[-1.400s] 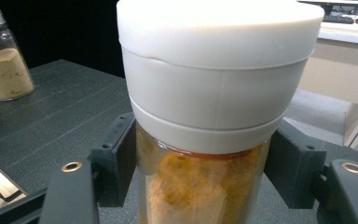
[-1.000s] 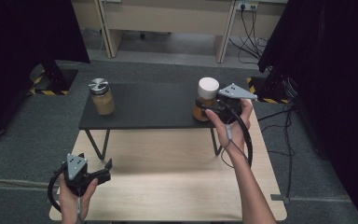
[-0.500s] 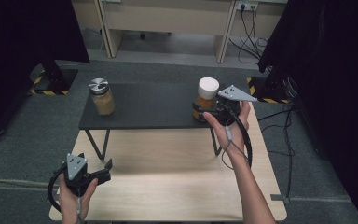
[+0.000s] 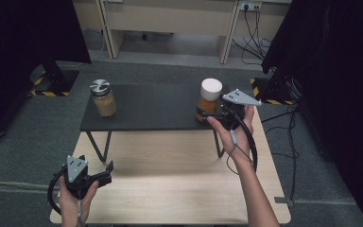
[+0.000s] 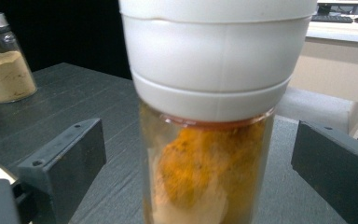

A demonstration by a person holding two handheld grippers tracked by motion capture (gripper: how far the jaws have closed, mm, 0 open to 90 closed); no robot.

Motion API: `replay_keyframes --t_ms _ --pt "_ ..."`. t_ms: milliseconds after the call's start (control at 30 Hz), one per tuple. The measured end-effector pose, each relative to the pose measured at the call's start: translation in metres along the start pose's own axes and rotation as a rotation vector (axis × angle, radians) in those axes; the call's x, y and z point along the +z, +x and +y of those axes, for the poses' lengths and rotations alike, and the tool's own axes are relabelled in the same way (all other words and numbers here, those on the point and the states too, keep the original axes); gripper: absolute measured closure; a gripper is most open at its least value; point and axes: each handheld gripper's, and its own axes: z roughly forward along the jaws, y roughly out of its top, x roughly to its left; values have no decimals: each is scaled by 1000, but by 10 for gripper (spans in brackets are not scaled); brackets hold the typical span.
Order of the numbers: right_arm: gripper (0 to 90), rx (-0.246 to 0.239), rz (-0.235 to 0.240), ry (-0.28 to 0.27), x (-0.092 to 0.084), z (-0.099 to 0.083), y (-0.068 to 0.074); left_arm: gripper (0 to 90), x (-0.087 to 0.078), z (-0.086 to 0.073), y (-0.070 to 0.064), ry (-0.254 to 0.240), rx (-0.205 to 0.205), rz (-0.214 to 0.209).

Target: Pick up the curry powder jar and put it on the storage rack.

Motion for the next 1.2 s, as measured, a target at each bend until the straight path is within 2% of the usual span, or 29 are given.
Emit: replay_keyframes --t_ms 733,1200 --pt "33 -5 -21 -3 -33 -23 8 1 -1 0 -1 0 3 0" --pt "34 6 -55 10 -50 -43 23 1 -1 0 -1 -3 2 1"
